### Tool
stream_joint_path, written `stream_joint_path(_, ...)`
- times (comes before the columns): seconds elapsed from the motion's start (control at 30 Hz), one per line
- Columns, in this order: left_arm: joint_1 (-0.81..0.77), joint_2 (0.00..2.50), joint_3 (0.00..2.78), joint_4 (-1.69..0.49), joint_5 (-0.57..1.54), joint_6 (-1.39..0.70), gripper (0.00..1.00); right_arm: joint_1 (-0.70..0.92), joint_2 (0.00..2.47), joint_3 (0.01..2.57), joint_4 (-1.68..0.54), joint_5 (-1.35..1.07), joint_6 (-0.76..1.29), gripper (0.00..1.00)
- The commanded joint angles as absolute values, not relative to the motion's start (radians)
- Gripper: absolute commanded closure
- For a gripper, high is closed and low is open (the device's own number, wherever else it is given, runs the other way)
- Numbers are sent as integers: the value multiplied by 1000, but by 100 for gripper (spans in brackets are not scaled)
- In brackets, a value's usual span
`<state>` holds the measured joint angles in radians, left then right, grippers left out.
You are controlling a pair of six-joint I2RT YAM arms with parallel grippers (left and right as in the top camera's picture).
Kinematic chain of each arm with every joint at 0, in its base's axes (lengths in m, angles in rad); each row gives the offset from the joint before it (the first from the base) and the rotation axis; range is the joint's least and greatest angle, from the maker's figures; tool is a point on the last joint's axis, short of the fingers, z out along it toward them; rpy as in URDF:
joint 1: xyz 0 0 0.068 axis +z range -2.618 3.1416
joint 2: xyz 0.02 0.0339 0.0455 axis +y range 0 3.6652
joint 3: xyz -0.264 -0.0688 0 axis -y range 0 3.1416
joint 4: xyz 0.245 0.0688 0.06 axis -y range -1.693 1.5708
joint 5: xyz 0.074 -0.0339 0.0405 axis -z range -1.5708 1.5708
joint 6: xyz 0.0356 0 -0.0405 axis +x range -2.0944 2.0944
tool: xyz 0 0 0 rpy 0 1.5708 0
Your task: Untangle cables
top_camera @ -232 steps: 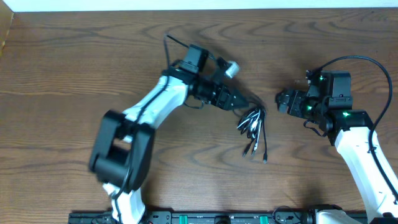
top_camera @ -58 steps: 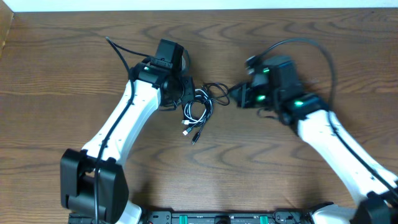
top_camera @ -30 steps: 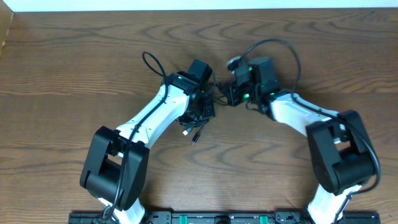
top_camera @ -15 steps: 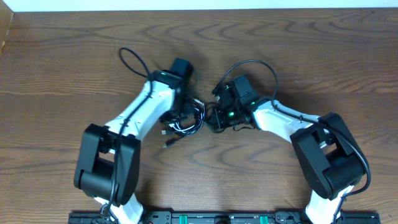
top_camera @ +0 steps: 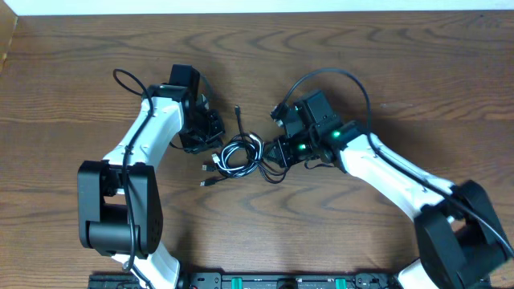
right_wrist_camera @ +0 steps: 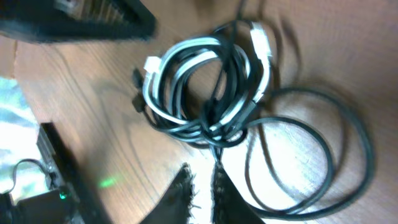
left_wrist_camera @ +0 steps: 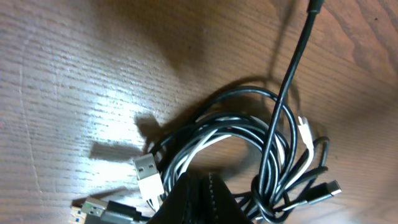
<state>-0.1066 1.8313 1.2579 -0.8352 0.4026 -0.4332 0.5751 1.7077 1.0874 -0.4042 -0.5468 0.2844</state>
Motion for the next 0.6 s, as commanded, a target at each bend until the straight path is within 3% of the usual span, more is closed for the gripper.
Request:
stream_joint_path(0.0, -90, 1840, 1253, -851, 458, -444, 92, 605, 1681, 1145, -461, -360, 75, 78)
stream_joint_path(0.07, -90, 1854, 1253, -858, 460, -443, 92, 611, 1681, 1156, -460, -341, 28, 60)
stream_joint_path(0.17, -101, 1875, 1243, -866, 460, -444, 92, 609, 1681, 1158, -433, -350, 28, 53)
stream_joint_path(0.2, -106, 1881, 1234, -863, 460, -447, 92, 609, 1681, 1158, -435, -354, 27, 53)
stream_joint_path(0.3, -126, 1891, 1205, -842, 460, -446, 92, 614, 1683, 1157, -439, -369, -142, 68)
stream_joint_path(0.57, -126, 1892, 1192, -777, 460, -501, 92, 654, 1684, 1157, -465, -365, -592, 60)
